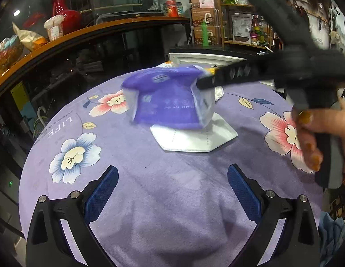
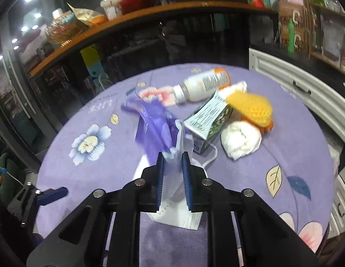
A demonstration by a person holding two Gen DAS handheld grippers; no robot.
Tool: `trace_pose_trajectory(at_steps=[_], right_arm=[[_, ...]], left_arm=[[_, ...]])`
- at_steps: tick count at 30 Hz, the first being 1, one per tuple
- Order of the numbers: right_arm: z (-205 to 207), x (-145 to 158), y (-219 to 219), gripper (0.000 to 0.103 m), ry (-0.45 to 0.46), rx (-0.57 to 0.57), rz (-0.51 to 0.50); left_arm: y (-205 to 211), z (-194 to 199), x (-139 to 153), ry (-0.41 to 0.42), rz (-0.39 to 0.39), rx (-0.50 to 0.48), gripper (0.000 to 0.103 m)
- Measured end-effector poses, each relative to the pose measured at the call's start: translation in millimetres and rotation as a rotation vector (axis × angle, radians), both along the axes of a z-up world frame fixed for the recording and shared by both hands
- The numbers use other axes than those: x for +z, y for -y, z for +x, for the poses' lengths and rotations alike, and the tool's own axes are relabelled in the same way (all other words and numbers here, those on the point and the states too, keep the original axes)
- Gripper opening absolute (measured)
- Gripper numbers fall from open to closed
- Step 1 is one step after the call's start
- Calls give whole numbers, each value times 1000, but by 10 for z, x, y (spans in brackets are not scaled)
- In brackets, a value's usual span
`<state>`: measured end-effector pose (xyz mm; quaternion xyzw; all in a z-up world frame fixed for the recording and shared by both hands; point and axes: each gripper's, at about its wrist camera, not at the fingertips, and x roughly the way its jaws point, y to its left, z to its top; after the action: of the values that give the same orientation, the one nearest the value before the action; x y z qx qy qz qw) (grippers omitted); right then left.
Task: Collect trash
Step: 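Grasp the purple bag with the right tool while the left tool grasps the white mask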
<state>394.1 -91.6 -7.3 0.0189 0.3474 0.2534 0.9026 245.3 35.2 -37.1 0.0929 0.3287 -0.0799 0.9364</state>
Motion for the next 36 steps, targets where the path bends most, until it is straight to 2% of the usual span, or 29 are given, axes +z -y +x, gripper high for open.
trace_pose_trajectory(at_steps=[7, 12, 16, 20, 31, 34, 36], right_arm=[[-242, 496, 162, 11, 119, 26, 32], [-387, 785, 449, 11, 186, -6, 55], [-469, 887, 723, 11, 210, -43, 50], [-565, 903, 1021, 11, 238, -93, 33], [-712, 792, 1915, 11, 251, -232, 2], [-757, 717, 2111, 11, 241, -255, 9], [-783, 655, 2227, 11, 228, -271, 16]], left_arm=[[166, 57, 23, -5, 26, -23, 97], [175, 185, 76, -20, -27, -11, 97], [255, 348, 125, -16, -46, -6, 95], [407, 617, 140, -46, -63, -18, 85], [859, 1347, -176, -150, 82, -20, 55], [901, 1462, -229, -166, 102, -10, 40], [929, 1511, -264, -176, 122, -2, 16]])
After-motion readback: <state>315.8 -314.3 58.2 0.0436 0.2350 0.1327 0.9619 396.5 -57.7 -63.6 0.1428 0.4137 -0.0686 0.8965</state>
